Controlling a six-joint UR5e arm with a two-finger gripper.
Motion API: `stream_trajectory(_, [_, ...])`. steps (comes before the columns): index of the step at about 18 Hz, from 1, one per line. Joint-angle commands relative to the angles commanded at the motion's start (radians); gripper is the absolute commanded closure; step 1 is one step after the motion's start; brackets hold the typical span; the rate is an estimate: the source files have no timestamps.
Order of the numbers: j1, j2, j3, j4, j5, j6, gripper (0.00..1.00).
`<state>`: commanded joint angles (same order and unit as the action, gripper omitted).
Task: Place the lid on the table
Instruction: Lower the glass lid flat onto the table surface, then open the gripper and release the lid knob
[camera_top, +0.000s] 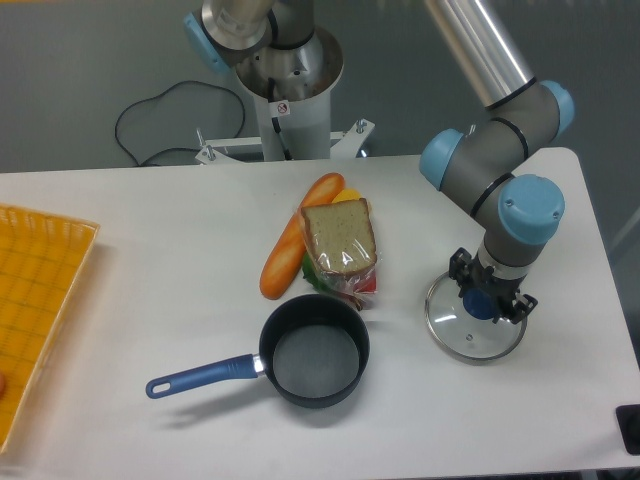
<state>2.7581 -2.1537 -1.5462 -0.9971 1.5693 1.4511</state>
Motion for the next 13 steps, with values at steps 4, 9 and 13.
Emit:
stream_trajectory(4, [0.0,0.0,0.0,-0.002,0.0,0.0,0.36])
stream_trajectory(9, [0.0,0.0,0.0,-0.002,0.003,0.0,0.27])
stream_trajectory(13, [0.0,0.0,0.0,0.0,0.005,0.002,0.12])
